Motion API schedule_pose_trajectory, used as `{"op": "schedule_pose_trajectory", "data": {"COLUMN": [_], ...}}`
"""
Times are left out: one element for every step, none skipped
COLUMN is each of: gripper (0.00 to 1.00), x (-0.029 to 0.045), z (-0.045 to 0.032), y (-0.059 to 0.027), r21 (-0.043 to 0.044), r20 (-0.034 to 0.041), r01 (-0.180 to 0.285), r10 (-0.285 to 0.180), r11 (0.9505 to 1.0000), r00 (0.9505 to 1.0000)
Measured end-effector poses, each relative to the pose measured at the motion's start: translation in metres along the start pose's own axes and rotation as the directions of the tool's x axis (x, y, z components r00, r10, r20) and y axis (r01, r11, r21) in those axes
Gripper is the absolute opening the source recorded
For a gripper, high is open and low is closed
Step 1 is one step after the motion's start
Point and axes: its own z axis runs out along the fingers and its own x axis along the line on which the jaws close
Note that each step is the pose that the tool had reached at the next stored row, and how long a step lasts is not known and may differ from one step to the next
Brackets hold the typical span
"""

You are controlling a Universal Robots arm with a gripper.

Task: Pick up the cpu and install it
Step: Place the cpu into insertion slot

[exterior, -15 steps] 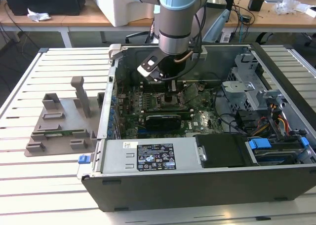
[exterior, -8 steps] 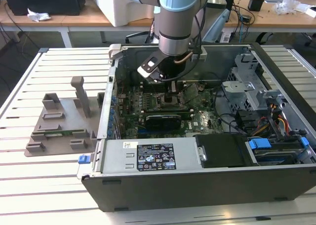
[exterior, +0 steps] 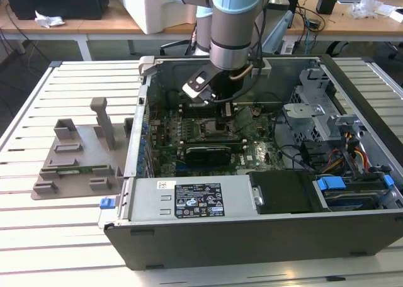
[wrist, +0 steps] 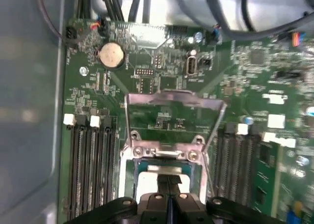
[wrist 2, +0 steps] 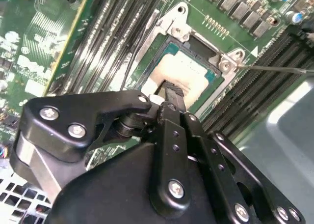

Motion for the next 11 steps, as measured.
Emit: {"op": "schedule_pose_trajectory", "data": {"gripper": [0.11,0.11,0.11,0.11,0.11,0.11,0.11,0.11,0.11,0.11,0.11], "x": [0.0000,-0.0002,-0.0003,-0.0003,-0.0003,-0.0005,-0.0005,-0.0005,-0.0006,-0.0006,-0.0007], "z": [-0.0046,-0.0143,-0.0232,-0.0296,-0.0340,-0.0420,-0.0467,-0.0526,-0.0601,-0.0664,-0.0700], "y": [-0.0001,-0.0002,-0.0004,-0.0005,-0.0006,-0.0008,-0.0009,-0.0010,-0.0012,-0.0012,-0.0013], "r21": [0.0000,0.0000,0.0001,0.0000,0.0000,0.0001,0.0000,0.0001,0.0001,0.0002,0.0002], "r20": [0.0002,0.0006,0.0008,0.0009,0.0008,0.0009,0.0009,0.0008,0.0009,0.0008,0.0010], "r01": [0.000,0.000,0.000,0.000,0.000,0.000,0.000,0.000,0.000,0.000,0.000], "r10": [0.000,0.000,0.000,0.000,0.000,0.000,0.000,0.000,0.000,0.000,0.000], "r11": [1.0000,1.0000,1.0000,1.0000,1.0000,1.0000,1.0000,1.0000,1.0000,1.0000,1.0000], "r00": [1.0000,1.0000,1.0000,1.0000,1.0000,1.0000,1.0000,1.0000,1.0000,1.0000,1.0000]}}
